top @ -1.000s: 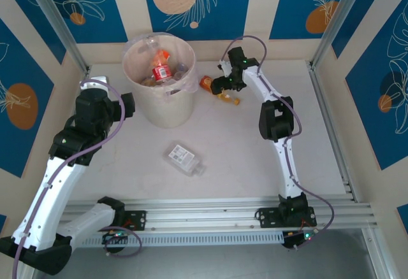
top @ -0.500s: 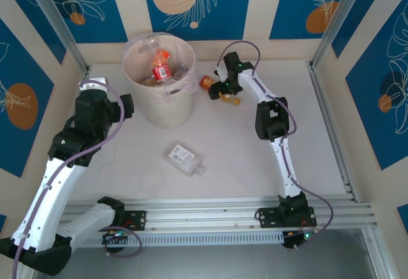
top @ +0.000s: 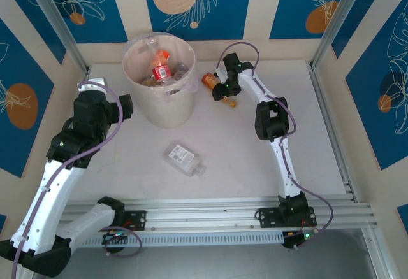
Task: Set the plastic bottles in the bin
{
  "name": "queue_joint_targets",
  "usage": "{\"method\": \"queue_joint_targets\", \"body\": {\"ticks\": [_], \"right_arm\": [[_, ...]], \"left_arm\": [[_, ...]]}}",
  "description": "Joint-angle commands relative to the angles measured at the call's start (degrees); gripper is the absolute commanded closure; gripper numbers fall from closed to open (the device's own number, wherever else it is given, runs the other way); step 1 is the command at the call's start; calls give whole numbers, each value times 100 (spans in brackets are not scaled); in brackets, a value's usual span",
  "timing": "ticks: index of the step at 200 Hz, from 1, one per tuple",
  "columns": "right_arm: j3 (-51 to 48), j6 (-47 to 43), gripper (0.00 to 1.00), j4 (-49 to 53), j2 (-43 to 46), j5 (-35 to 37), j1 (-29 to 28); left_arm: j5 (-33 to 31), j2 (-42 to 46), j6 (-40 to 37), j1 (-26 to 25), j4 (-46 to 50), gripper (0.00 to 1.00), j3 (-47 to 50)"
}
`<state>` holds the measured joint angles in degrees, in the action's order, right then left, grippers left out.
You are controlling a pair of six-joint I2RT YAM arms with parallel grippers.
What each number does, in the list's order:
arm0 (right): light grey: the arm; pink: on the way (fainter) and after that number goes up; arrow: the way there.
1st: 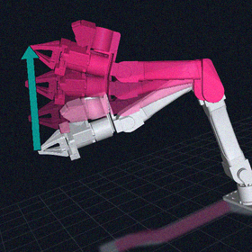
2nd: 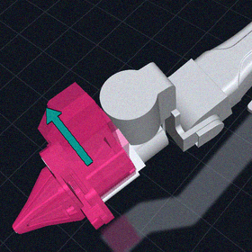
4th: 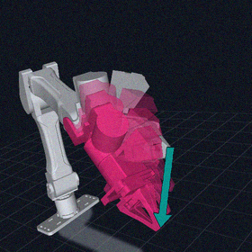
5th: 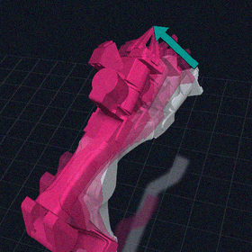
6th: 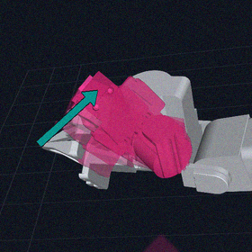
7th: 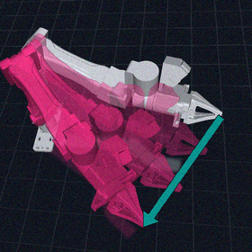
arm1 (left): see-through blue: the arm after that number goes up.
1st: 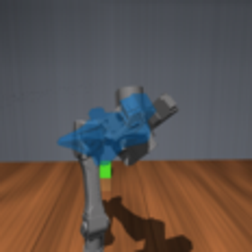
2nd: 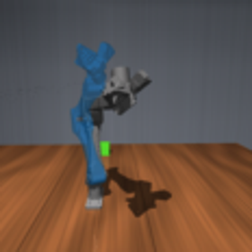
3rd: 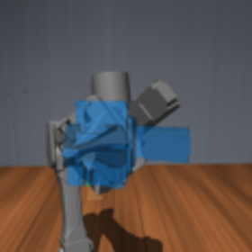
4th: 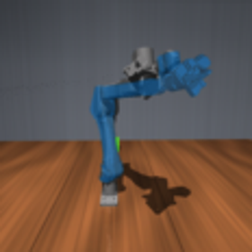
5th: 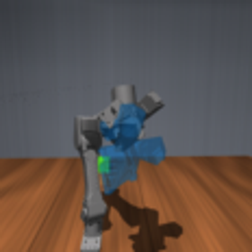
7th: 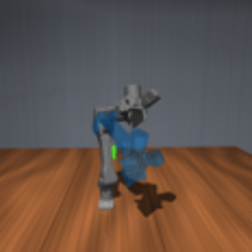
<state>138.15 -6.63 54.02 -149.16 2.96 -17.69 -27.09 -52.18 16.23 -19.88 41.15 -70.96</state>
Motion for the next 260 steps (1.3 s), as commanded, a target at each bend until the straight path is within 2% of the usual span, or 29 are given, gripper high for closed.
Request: {"method": "queue_joint_targets", "body": {"ticks": [1, 58, 76, 128, 153, 204, 260], "right_arm": [[93, -7, 44, 285, 63, -86, -59], [-640, 309, 48, -100, 1090, 0, -155], [-792, 447, 51, -131, 1473, 159, -147], [-1328, 842, 51, -244, 2664, 852, -147], [-1525, 989, 51, -376, 3233, 882, -185], [-1256, 1241, 51, -579, 3945, 852, -469], [-595, 1573, 51, -1193, 3959, 681, -933]], "left_arm": [[12, 83, 101, 30, -86, 0, 43], [12, 126, 76, 34, -72, 1, 28], [33, 159, 78, 31, -88, 1, 25], [115, 177, 102, 28, -167, 0, 60], [176, 173, 129, 31, -227, 1, 83], [248, 171, 171, 36, -274, 0, 95], [292, 175, 162, 36, -283, 0, 72]]}}
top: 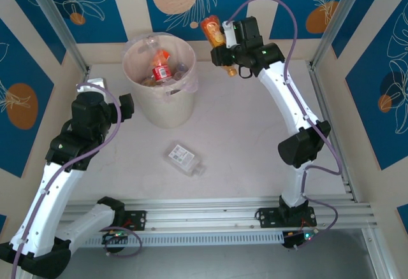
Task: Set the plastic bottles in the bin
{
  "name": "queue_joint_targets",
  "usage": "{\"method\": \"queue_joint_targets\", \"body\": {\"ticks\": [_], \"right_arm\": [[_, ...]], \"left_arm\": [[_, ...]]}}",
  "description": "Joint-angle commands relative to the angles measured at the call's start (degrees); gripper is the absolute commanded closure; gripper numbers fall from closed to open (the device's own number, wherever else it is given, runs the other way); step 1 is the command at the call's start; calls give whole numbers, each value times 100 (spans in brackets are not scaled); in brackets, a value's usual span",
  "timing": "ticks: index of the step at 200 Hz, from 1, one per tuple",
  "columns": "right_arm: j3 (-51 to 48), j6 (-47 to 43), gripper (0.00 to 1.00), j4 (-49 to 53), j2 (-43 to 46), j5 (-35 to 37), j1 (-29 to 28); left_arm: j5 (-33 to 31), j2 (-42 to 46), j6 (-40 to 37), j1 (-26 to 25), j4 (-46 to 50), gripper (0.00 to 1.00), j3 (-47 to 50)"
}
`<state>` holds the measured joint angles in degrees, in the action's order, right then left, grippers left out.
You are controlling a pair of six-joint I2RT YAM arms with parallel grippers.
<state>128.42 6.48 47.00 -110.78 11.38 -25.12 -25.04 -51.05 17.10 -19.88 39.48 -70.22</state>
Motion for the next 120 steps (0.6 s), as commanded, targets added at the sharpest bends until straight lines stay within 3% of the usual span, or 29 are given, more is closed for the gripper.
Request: {"method": "queue_joint_targets", "body": {"ticks": [1, 120], "right_arm": [[399, 268, 51, -504, 115, -166, -201], [2345, 1054, 51, -1562, -1522, -524, -1000]], "left_arm": [[86, 65, 74, 36, -116, 0, -2], [25, 161, 23, 30, -75, 0, 26]]}}
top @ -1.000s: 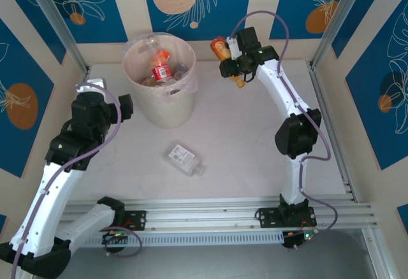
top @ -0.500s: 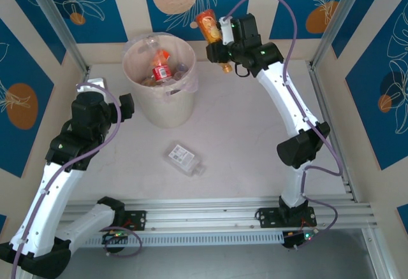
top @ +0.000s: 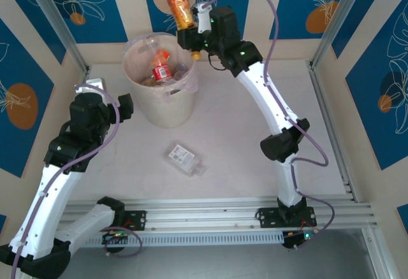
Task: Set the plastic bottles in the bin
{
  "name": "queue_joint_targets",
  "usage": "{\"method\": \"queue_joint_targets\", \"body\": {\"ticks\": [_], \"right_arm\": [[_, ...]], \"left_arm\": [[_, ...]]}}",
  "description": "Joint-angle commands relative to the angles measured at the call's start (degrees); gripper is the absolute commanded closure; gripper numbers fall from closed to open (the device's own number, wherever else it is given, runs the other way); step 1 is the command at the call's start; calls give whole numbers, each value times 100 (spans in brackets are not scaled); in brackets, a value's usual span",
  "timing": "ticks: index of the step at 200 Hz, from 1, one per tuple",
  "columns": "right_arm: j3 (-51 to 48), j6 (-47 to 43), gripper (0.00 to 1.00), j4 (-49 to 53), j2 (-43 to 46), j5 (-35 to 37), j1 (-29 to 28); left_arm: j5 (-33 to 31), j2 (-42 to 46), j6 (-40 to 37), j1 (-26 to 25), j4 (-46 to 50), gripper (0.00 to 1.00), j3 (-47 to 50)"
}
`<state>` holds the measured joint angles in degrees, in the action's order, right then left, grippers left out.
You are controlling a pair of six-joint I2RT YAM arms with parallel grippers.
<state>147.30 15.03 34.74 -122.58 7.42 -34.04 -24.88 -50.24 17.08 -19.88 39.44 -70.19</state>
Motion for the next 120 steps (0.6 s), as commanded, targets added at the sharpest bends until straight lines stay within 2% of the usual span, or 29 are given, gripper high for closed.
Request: {"method": "queue_joint_targets", "body": {"ticks": [1, 80, 120], "right_arm": [[474, 201, 51, -336, -361, -132, -114], [827, -14, 50, -423, -1233, -90, -316], [888, -69, 50, -50, -1337, 384, -366]], "left_arm": [[10, 78, 24, 34, -69, 0, 28], [74, 94, 24, 34, -112, 0, 59], [83, 97, 30, 36, -121, 0, 90]]}}
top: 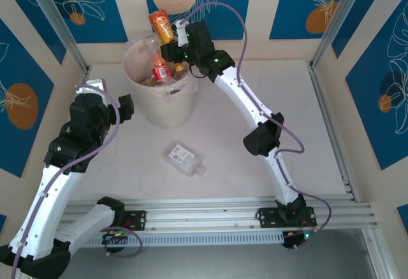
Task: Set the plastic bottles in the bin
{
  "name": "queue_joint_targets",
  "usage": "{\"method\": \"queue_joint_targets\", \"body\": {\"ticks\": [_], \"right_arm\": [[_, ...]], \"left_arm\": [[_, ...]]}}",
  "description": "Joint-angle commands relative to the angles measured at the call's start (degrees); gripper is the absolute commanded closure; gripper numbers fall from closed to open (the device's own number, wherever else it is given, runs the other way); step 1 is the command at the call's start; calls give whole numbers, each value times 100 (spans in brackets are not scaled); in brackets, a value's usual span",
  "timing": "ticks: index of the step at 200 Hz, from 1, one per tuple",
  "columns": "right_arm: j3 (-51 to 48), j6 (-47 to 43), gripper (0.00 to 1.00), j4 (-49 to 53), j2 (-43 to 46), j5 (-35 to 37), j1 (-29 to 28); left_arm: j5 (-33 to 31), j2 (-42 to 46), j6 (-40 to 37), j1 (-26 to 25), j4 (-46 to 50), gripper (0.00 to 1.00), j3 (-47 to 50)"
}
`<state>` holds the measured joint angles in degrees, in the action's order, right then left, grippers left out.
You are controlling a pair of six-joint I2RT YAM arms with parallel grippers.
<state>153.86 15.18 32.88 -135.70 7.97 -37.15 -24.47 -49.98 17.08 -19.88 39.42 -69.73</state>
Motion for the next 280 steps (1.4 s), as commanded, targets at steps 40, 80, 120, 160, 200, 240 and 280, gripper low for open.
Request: {"method": "queue_joint_targets", "body": {"ticks": [40, 80, 120, 160, 200, 240, 280], "right_arm": [[232, -195, 43, 471, 4, 629, -82], [223, -723, 21, 505, 111, 1057, -308], [232, -890, 16, 403, 249, 1345, -381], [247, -800, 17, 296, 307, 1410, -329], [311, -670, 17, 151, 308, 1390, -250], [298, -539, 29, 205, 311, 1080, -169], [219, -531, 44, 369, 307, 949, -170]], "left_arm": [[58, 86, 48, 36, -132, 1, 52], [54, 93, 44, 31, -147, 1, 48], [78, 95, 65, 35, -145, 0, 69], [74, 94, 41, 35, -128, 0, 66], [72, 106, 29, 36, -111, 1, 56], [45, 101, 22, 35, -110, 0, 65], [50, 108, 35, 36, -45, 1, 92]]}}
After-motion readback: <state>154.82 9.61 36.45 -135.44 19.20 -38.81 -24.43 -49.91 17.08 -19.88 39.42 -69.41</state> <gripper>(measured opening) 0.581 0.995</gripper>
